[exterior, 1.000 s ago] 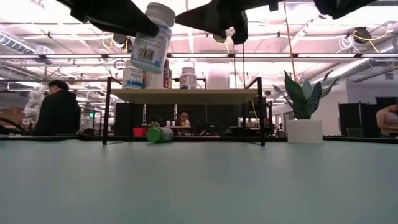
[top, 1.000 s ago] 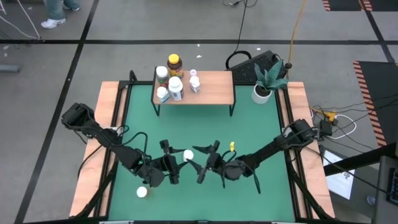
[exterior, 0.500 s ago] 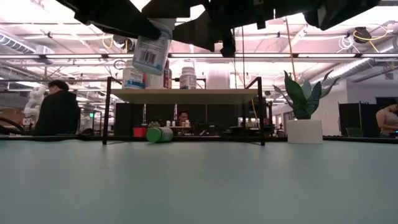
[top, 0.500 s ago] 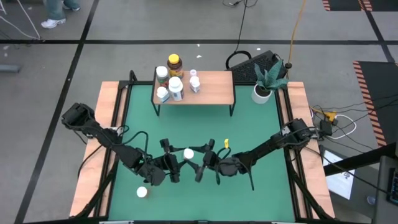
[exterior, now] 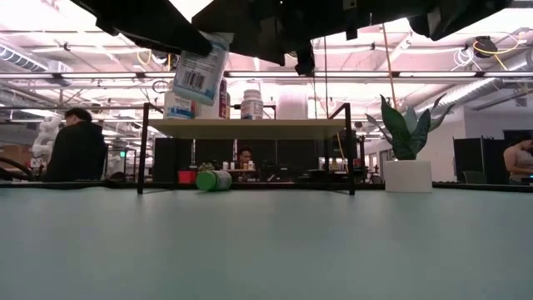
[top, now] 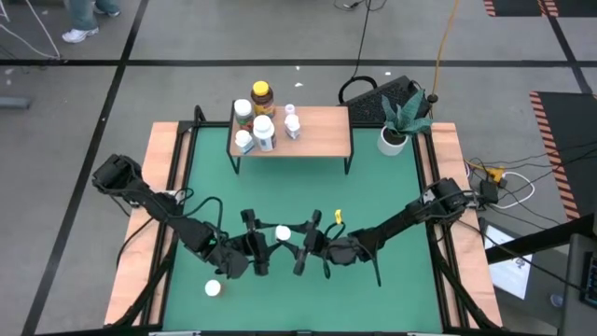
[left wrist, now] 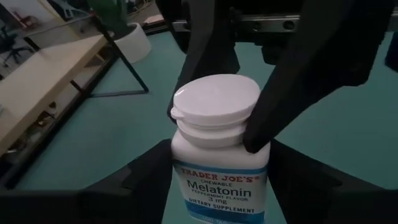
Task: Pick and place medicine bottles onto shelf by color
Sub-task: Put the white blue medicine bottle on the shelf
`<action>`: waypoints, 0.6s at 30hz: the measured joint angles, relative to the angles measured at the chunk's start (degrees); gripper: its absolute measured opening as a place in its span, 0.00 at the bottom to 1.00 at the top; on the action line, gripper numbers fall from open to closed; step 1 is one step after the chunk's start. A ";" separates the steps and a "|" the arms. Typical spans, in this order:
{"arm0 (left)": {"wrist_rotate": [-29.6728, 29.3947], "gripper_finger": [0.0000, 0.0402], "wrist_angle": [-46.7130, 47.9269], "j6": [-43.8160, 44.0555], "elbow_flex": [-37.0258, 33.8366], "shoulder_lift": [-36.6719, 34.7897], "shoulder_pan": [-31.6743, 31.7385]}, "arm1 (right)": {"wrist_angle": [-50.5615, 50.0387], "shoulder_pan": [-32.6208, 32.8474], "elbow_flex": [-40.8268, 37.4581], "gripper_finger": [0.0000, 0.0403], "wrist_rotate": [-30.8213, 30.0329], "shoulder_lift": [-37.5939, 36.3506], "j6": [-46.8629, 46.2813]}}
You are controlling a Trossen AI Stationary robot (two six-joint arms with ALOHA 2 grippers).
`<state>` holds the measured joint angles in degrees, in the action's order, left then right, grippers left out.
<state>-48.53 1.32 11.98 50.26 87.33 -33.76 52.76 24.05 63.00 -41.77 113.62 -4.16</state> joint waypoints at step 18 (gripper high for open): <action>39.39 0.97 -10.64 -0.86 0.02 2.69 1.92 | -16.09 -0.59 0.02 0.44 44.74 -7.50 7.06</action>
<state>-9.14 -9.33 11.12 50.28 90.02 -31.84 36.67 23.46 63.02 2.97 106.13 2.91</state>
